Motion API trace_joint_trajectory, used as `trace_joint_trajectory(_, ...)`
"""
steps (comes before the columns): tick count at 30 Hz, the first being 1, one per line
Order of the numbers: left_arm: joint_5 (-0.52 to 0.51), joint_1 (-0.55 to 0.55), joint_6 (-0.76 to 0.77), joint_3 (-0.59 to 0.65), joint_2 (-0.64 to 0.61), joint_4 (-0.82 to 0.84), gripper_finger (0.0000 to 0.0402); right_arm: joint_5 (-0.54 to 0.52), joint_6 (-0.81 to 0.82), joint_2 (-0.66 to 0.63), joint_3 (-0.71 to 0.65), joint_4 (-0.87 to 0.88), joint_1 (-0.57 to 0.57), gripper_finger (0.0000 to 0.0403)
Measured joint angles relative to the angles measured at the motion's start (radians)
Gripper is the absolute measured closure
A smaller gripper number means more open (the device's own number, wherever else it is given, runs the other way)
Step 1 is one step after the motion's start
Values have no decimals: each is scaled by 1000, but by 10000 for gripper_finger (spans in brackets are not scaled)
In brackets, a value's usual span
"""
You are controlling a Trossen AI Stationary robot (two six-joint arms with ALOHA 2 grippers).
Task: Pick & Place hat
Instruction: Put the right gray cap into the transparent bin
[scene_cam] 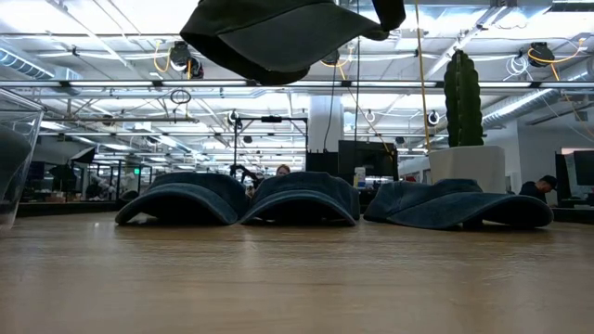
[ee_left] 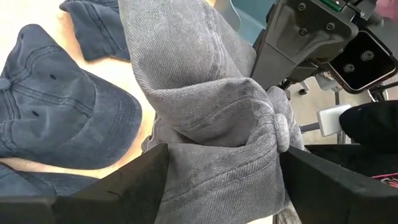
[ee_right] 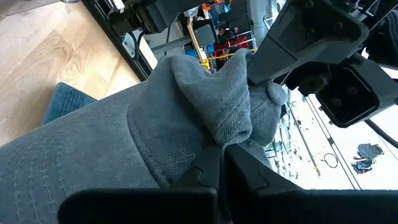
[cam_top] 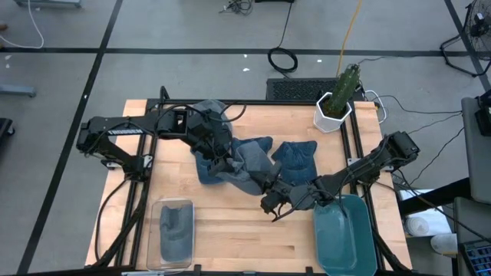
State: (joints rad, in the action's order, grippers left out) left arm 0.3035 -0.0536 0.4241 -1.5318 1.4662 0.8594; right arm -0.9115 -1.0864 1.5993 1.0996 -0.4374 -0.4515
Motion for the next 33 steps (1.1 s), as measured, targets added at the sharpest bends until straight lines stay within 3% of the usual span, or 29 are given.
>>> trace_joint_trajectory(16, -43, 0, -18, 0, 0, -5, 110, 0, 0, 0, 0, 0, 0, 403)
trace_joint_trajectory(24, 33, 22, -47, 0, 0, -5, 110, 1, 1, 0, 0, 0, 0, 403)
trace_joint_trajectory(33, 50, 53, -56, 0, 0, -13, 121, 2, 1, 0, 0, 0, 0, 403)
